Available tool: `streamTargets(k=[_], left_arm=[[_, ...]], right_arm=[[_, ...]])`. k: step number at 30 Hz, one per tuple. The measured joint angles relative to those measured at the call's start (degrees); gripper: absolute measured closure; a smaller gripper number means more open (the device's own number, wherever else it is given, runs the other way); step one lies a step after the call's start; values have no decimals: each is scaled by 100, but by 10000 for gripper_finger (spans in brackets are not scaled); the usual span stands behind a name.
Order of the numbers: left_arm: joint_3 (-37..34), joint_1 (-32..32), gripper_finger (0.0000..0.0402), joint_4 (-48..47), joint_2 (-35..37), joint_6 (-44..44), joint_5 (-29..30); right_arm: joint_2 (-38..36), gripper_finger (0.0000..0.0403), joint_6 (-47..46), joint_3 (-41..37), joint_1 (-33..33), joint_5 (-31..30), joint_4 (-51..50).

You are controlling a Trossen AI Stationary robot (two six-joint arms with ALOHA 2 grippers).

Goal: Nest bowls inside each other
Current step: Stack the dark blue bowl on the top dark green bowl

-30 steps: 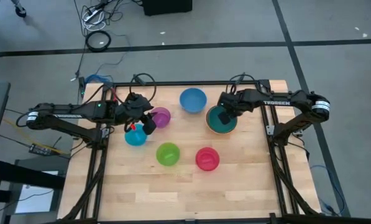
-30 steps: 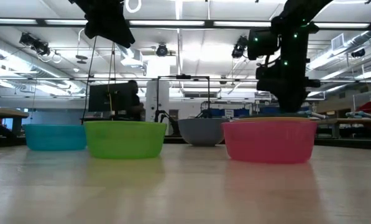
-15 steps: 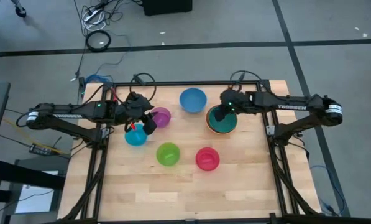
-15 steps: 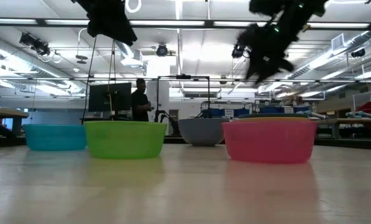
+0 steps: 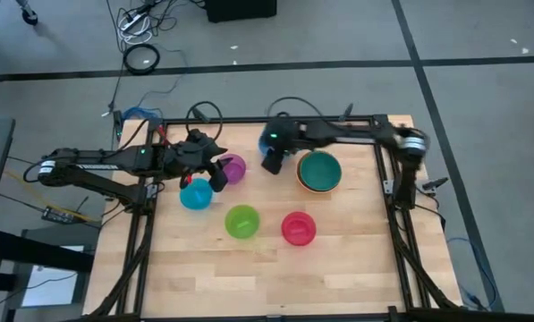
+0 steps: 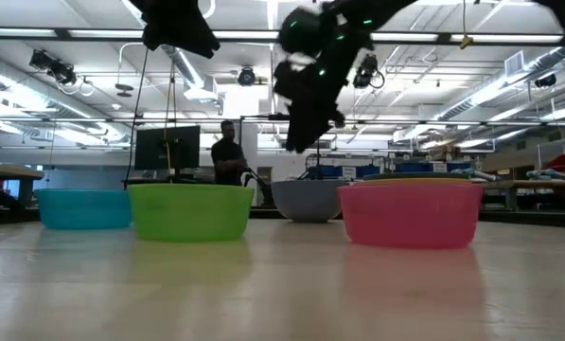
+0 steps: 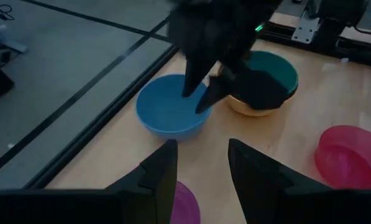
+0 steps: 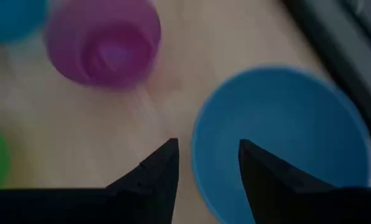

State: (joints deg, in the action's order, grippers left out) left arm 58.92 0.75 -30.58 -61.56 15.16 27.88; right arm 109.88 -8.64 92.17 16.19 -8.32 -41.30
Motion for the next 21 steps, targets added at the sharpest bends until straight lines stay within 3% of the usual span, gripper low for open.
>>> streamTargets(k=[4,9,21], left_arm=[[0,-2,249,-113,0,19,0],[0,0,249,-201,0,55,0],[0,-2,249,-408,-2,187,-2]], right_arm=[[930,250,-5,1244,79,49,-1411],[1421,250,85,1999,67,247,-1685],[1467,250,-81,1883,31,241,-1645]])
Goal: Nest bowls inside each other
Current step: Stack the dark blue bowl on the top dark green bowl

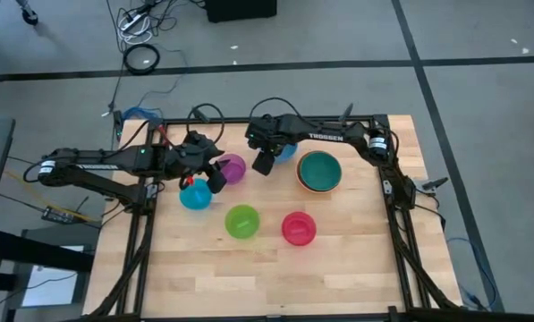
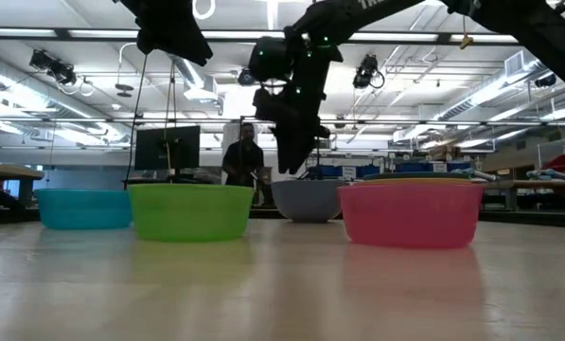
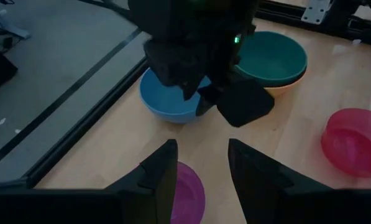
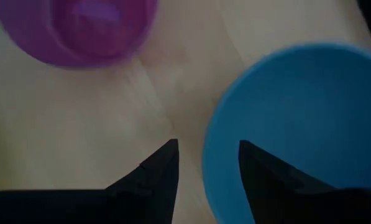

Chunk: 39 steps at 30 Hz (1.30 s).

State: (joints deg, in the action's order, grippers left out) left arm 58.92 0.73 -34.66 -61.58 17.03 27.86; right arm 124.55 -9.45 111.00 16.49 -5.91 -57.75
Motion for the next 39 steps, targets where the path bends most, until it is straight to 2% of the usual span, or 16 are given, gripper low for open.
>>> streamTargets(k=[7,12,15,19,24,27,33,39], left_arm=[[0,-4,249,0,0,14,0],[0,-4,249,3,1,16,0],[0,-3,249,1,0,16,0],[0,-4,249,-1,1,16,0],[0,-2,249,-8,0,16,0],[0,-4,249,-9,2,9,0],[0,-9,249,-10,0,14,-12],[0,-13,249,-6,2,16,-155]], right_arm=[[7,250,-30,-572,0,-134,410],[6,257,168,-1155,15,-266,1117],[7,296,316,-1310,17,-339,1290],[-47,386,734,-1252,-72,-444,1083],[-630,400,779,-964,-408,-1030,160],[-1275,401,502,-914,-700,-1296,-518],[-2342,402,-820,-1069,-1414,-1240,-1774],[-2730,402,-1689,-2403,-1992,-1598,-1275]])
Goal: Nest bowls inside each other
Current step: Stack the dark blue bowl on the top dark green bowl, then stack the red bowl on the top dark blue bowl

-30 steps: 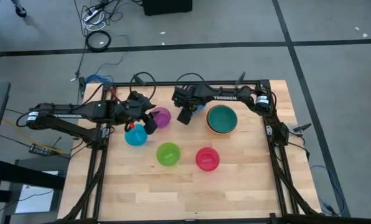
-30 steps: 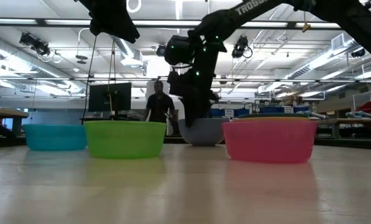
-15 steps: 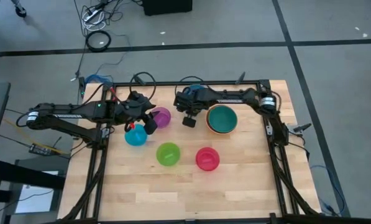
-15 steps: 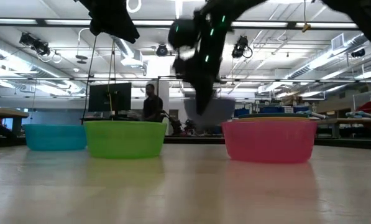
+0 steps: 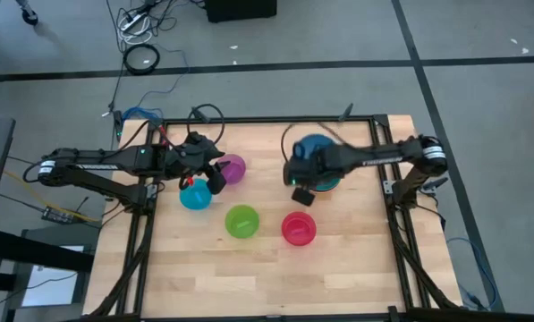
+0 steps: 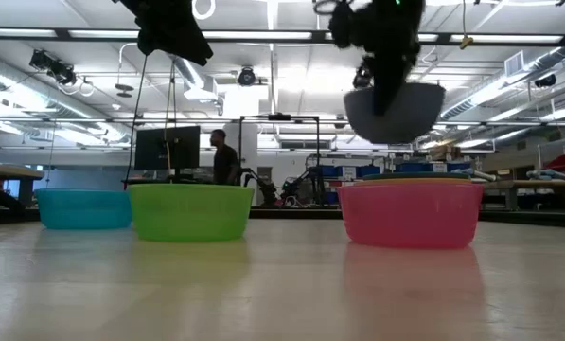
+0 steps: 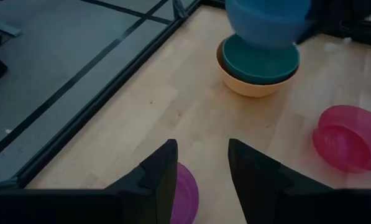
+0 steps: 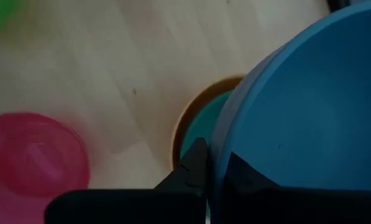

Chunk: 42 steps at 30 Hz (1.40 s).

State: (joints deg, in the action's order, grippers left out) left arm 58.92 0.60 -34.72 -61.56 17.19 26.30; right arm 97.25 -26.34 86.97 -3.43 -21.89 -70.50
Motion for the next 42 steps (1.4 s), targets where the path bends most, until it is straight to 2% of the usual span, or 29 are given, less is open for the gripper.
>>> streamTargets(k=[6,10,16,22,30,33,37,42], left_arm=[[0,-8,249,1,0,0,0],[0,-28,249,6,-1,-14,0],[0,-28,249,2,-1,-28,0],[0,-28,249,-81,0,-32,0],[0,-28,249,-96,-1,-16,-2],[0,-28,249,-95,-2,8,0],[0,-28,249,-103,0,106,-168],[0,-137,249,-104,0,164,-506]], right_arm=[[-4,403,-415,-1100,-8,-165,674],[-4,388,-509,-1458,94,-105,904],[-7,321,-345,-1490,105,94,1337],[-8,264,-444,-1488,112,190,1265],[-466,249,-622,-1488,-14,244,1289],[-853,249,-664,-1487,-261,791,1665],[-1192,250,-1438,-1481,-695,1693,1826],[-1137,249,-2979,-1481,-1480,1779,1589]])
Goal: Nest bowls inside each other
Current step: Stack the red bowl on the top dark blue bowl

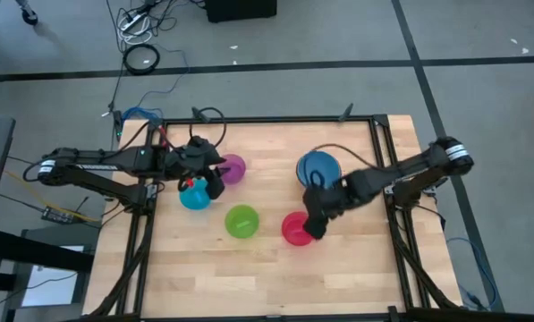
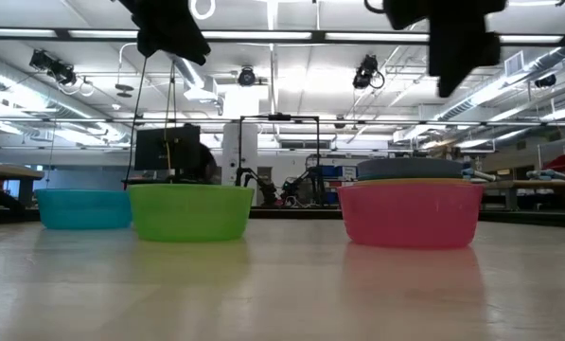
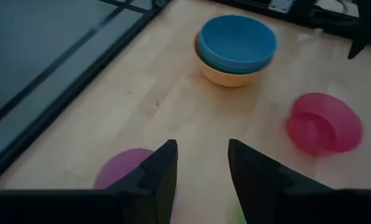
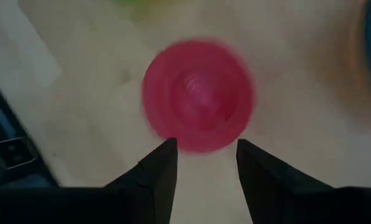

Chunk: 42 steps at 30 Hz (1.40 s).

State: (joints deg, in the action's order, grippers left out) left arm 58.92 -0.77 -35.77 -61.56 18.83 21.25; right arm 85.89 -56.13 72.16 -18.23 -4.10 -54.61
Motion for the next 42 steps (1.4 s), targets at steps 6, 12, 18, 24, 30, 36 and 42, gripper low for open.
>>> streamTargets(k=[6,12,18,24,30,36,42], left_arm=[[0,-221,249,2,0,99,-326],[0,-551,249,-7,0,103,-416],[0,-807,249,-61,0,98,-408],[0,-989,249,-163,0,92,-399],[0,-1066,249,-147,0,96,-397],[0,-1066,249,-142,0,103,-295],[0,-1066,249,-142,0,135,-283]], right_arm=[[598,249,-1349,-2,-536,-529,253],[1331,250,-2019,-2,-387,-850,177],[1794,250,-2100,-4,-136,-854,183],[1879,250,-2130,-7,-71,-890,196],[1590,251,-2237,-2,-91,-1138,-19],[1583,251,-2230,-2,-91,-1110,-350],[1620,251,-2284,-8,-115,-1093,-329]])
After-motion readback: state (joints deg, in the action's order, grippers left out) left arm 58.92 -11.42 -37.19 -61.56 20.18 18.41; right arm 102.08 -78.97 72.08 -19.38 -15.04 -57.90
